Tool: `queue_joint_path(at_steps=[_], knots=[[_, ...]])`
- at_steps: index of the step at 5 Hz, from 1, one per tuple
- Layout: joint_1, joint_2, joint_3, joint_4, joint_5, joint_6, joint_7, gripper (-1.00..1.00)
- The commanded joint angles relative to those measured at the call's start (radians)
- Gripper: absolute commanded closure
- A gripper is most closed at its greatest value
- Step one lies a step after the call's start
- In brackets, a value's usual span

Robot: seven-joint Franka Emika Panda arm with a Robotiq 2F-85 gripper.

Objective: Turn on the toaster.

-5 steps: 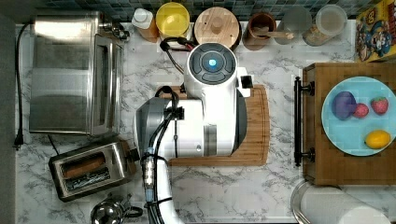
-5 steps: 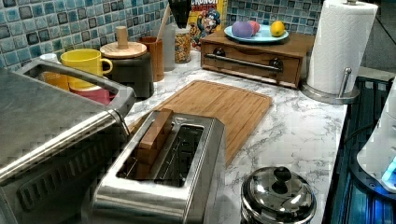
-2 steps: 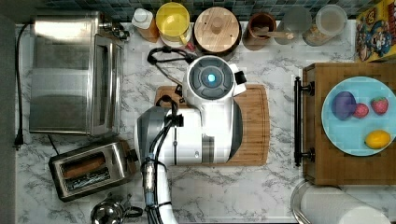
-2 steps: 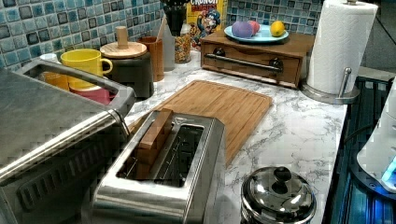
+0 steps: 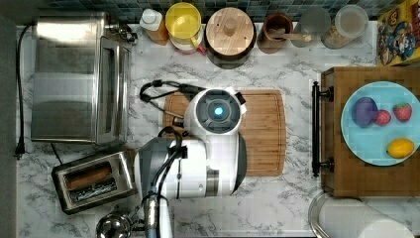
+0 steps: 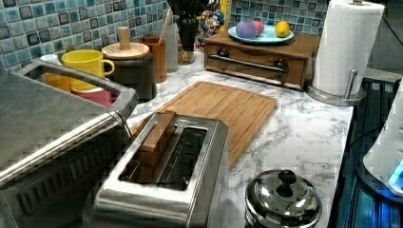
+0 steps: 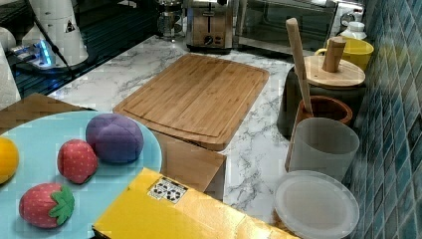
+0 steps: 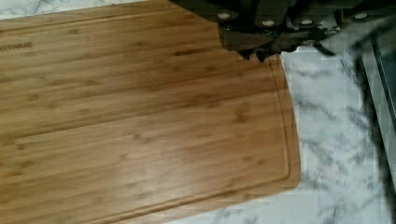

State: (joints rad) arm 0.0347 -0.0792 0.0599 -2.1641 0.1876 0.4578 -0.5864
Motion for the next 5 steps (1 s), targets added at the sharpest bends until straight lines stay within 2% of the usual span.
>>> queue_joint_path(at_steps=[1, 3, 4, 5], knots=[[0.136, -0.074, 0.074, -0.169, 0.13, 0.14, -0.226, 1.0], [0.128, -0.139, 0.107, -0.22, 0.235, 0.145, -0.318, 1.0], [0.16, -0.167, 0.089, -0.241, 0.299, 0.156, -0.364, 1.0], [0.17, -0.165, 0.097, -0.244, 0.324, 0.162, -0.368, 1.0]])
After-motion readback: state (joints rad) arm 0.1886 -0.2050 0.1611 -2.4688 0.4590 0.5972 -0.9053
